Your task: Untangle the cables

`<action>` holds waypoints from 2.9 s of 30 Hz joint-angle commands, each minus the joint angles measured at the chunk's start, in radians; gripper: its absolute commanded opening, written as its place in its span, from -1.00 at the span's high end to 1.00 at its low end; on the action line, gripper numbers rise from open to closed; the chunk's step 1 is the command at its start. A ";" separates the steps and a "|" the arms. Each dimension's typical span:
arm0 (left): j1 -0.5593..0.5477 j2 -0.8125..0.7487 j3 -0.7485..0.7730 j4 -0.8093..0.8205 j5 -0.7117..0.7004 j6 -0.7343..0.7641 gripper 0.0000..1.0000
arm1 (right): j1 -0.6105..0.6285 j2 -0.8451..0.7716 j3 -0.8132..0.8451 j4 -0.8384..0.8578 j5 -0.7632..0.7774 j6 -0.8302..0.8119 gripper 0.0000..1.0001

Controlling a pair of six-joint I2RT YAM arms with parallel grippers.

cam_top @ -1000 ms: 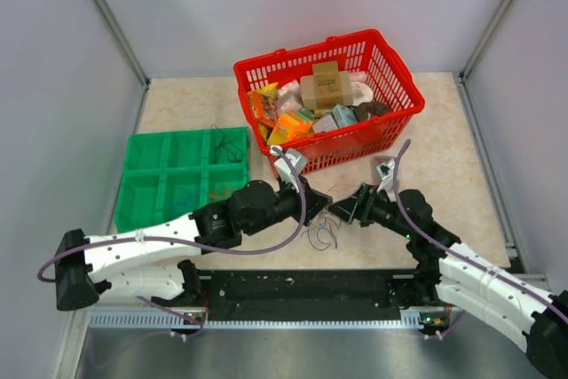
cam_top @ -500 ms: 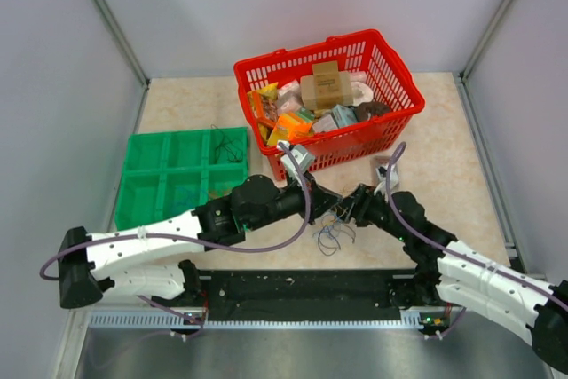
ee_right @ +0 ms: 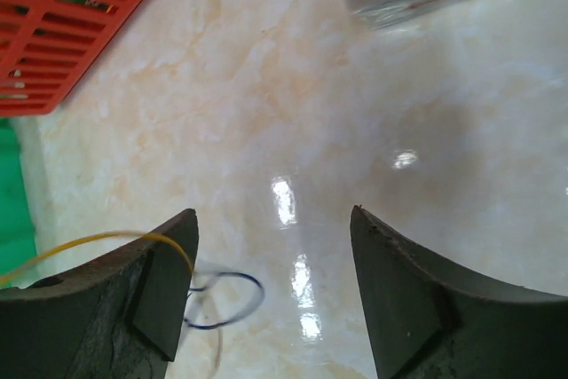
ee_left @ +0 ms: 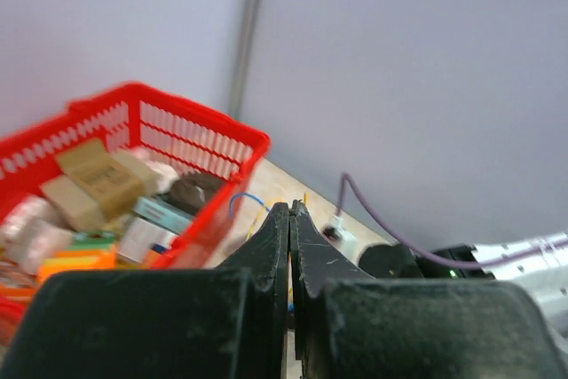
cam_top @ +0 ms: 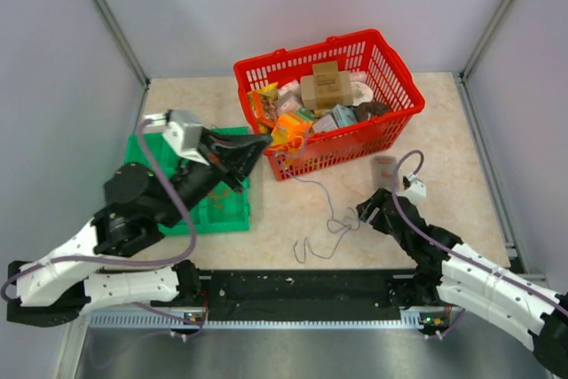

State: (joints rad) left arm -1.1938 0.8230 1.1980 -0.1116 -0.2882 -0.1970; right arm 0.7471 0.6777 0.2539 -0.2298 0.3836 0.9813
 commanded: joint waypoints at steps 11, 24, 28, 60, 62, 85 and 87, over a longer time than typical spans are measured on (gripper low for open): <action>0.002 0.096 0.276 -0.252 -0.120 0.022 1.00 | -0.078 -0.098 0.188 0.027 -0.359 -0.567 -0.46; 0.002 0.176 0.244 -0.249 -0.074 -0.199 1.00 | 0.028 -0.079 0.269 0.406 -0.716 -0.455 -0.54; 0.003 0.199 0.201 -0.214 -0.077 -0.286 1.00 | 0.029 -0.067 0.225 0.515 -0.707 -0.421 -0.54; 0.022 0.283 0.282 -0.172 0.050 -0.354 1.00 | 0.054 0.265 0.169 0.969 -0.785 -0.300 -0.14; 0.022 0.283 0.285 -0.174 0.049 -0.351 1.00 | 0.057 0.295 0.171 1.012 -0.769 -0.279 -0.13; 0.065 0.295 0.275 -0.158 0.092 -0.352 1.00 | 0.081 0.307 0.208 1.014 -0.759 -0.257 0.20; 0.065 0.294 0.275 -0.154 0.098 -0.355 1.00 | 0.090 0.325 0.214 1.023 -0.749 -0.260 0.15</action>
State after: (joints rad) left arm -1.1339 1.1221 1.4445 -0.3328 -0.2131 -0.5461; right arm 0.8116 0.9668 0.4156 0.7216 -0.3645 0.7116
